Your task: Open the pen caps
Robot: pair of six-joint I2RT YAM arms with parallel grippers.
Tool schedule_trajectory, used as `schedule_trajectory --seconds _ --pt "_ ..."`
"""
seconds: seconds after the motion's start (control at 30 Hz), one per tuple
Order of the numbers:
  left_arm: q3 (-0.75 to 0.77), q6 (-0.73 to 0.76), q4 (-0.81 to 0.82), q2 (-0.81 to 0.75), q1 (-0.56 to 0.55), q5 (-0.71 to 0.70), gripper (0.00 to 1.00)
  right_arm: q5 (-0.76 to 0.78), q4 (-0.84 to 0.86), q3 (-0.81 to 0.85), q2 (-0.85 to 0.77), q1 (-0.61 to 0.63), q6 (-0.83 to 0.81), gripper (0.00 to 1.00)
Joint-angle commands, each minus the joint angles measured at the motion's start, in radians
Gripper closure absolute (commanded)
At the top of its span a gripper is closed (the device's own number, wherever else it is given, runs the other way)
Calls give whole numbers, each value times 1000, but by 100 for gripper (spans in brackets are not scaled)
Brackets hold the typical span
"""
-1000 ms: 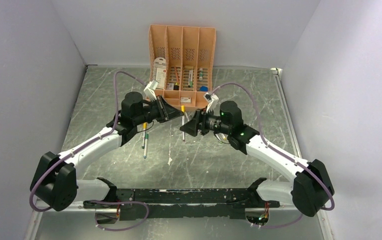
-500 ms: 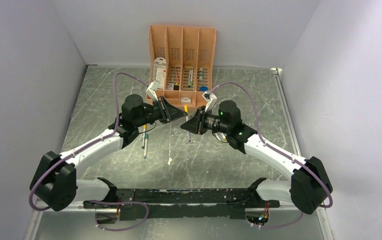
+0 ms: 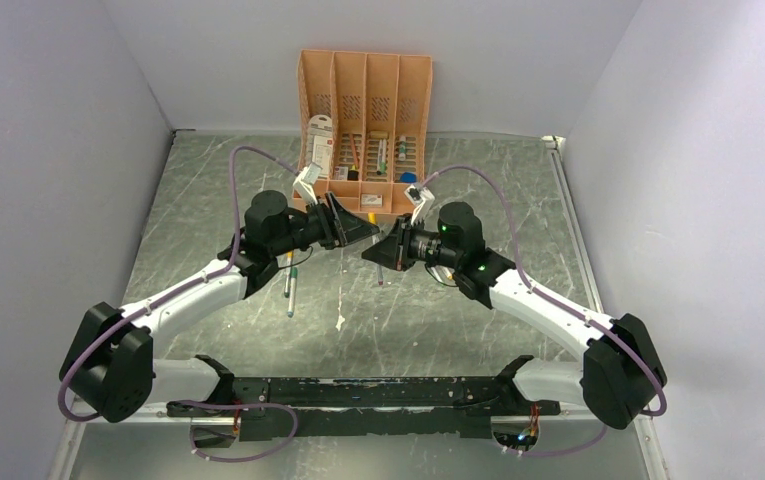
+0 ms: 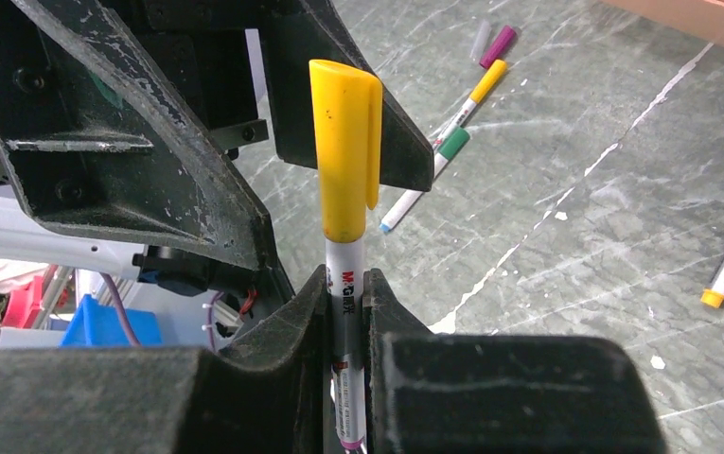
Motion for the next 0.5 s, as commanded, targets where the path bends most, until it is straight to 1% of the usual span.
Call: schedule_trajectory --seconds 0.0,0.13,0.47 --pt "24 27 49 9 -8 -12 30 -20 4 -10 -22 1 -19 100" --pt "36 26 61 28 -8 -18 31 -25 8 -14 -19 1 -17 100" --pt "65 25 82 77 -9 -29 37 -40 15 -15 0 4 -15 100"
